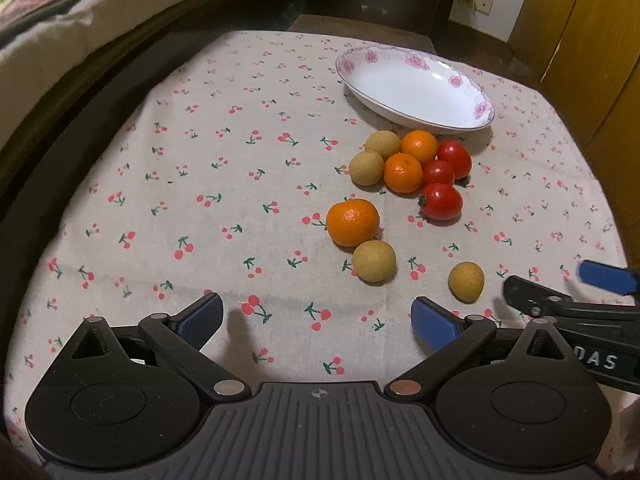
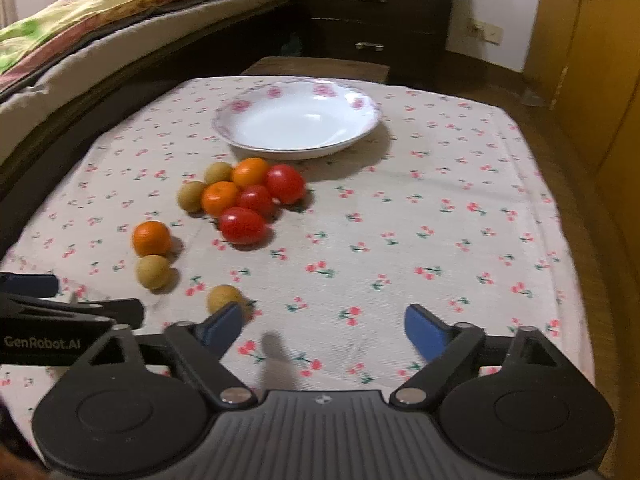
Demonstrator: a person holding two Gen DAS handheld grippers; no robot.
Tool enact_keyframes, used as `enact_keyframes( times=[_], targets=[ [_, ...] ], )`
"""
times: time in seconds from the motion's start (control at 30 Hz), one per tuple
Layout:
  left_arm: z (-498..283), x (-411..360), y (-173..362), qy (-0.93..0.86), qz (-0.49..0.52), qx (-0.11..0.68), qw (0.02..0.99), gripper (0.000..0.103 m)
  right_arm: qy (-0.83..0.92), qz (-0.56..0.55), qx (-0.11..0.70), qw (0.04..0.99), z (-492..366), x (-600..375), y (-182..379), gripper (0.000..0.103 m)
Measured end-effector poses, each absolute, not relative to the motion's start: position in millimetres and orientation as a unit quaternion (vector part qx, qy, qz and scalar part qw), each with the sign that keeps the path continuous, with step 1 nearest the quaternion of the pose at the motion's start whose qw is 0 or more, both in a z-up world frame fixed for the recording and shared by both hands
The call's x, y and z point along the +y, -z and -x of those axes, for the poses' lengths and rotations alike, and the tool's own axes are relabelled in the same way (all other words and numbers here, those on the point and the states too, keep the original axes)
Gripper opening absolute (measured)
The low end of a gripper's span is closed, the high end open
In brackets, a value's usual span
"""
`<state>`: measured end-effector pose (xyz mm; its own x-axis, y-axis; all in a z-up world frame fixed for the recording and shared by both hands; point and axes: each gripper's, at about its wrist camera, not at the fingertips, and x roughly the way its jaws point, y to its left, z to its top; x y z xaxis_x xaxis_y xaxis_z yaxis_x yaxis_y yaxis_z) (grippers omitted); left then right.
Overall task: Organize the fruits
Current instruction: 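Close the right gripper on a small brown longan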
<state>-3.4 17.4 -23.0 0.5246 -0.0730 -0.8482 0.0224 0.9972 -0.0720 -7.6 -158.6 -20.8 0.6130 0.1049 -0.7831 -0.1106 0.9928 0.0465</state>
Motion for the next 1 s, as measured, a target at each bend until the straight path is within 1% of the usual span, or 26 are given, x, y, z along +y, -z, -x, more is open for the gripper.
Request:
enact_keyframes(
  times=[0.03, 0.1, 0.13, 0.2, 0.27, 0.43, 0.6, 0.7, 1.0],
  targets=[
    [4, 18, 23, 0.027, 0.026, 0.487, 0.873, 0.102, -0.066, 0.003, 0.437, 0.897, 7, -157, 21, 0.080],
    [4, 19, 24, 0.029, 0.023, 0.487, 0.872, 0.101, -0.078, 0.010, 0.437, 0.896, 5, -152, 21, 0.072],
    [5, 20, 25, 0.030, 0.023, 0.488, 0.872, 0.100, -0.086, 0.013, 0.437, 0.895, 4, -149, 21, 0.069],
    [5, 21, 26, 0.033, 0.024, 0.489, 0.871, 0.099, -0.101, 0.014, 0.440, 0.892, 2, -145, 21, 0.059],
    [4, 23, 27, 0.034, 0.027, 0.490, 0.870, 0.099, -0.115, 0.009, 0.442, 0.889, 0, -143, 21, 0.055],
    [3, 28, 27, 0.037, 0.043, 0.493, 0.868, 0.098, -0.139, 0.008, 0.438, 0.888, -3, -137, 19, 0.050],
    [4, 30, 32, 0.033, 0.034, 0.500, 0.865, 0.095, -0.174, 0.017, 0.454, 0.874, -12, -130, 26, 0.041],
    [5, 30, 33, 0.030, 0.025, 0.498, 0.866, 0.094, -0.191, 0.018, 0.459, 0.868, -14, -126, 30, 0.037],
    [4, 32, 35, 0.022, 0.021, 0.501, 0.865, 0.096, -0.203, 0.022, 0.463, 0.862, -19, -121, 34, 0.036]
  ],
)
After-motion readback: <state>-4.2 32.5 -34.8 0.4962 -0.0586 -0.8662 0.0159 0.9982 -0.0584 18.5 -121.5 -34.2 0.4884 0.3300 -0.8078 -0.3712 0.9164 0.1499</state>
